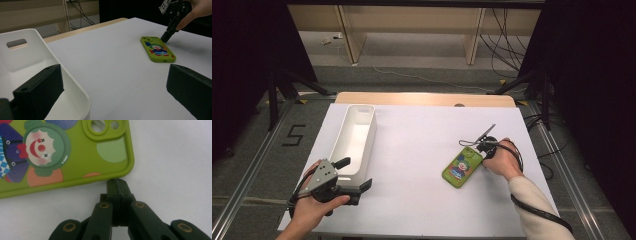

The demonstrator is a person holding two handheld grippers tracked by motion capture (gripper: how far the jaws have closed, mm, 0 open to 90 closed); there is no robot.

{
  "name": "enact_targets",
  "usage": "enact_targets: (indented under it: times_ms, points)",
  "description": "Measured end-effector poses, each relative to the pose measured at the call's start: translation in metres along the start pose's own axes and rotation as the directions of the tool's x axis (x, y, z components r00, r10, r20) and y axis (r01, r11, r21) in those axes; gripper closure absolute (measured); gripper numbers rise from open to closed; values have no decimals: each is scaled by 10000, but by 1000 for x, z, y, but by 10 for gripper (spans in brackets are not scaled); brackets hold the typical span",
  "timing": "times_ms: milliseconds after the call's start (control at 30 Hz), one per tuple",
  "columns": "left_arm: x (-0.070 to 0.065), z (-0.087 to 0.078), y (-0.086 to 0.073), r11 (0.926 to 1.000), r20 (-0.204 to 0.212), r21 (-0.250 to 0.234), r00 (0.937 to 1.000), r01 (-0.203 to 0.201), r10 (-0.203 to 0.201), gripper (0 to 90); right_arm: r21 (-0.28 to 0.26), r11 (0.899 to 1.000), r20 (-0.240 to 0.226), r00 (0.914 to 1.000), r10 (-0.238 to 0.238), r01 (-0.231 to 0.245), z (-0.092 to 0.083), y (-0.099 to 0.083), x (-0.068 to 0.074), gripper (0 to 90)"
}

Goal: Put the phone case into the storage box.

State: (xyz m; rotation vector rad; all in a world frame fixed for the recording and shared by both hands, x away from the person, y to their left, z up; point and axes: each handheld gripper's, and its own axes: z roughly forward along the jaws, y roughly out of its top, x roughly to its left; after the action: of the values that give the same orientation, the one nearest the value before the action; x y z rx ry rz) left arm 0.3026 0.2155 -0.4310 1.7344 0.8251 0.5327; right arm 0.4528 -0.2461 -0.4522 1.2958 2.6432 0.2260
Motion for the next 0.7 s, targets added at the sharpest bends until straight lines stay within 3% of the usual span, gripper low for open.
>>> enact_targets:
  times_ms: [567,600,700]
  points:
    - [-1,0,0,10000,73,-9,10000,2,-2,6,-249,9995,-53,9998,202,-203,1,14,3,900]
    - [-1,0,0,10000,83,-8,10000,4,-4,6,-335,9987,-103,9993,372,-376,-1,13,4,827]
    - [-2,0,0,10000,118,-9,9999,-29,29,6,-461,9969,-132,9979,633,-638,-6,11,5,777]
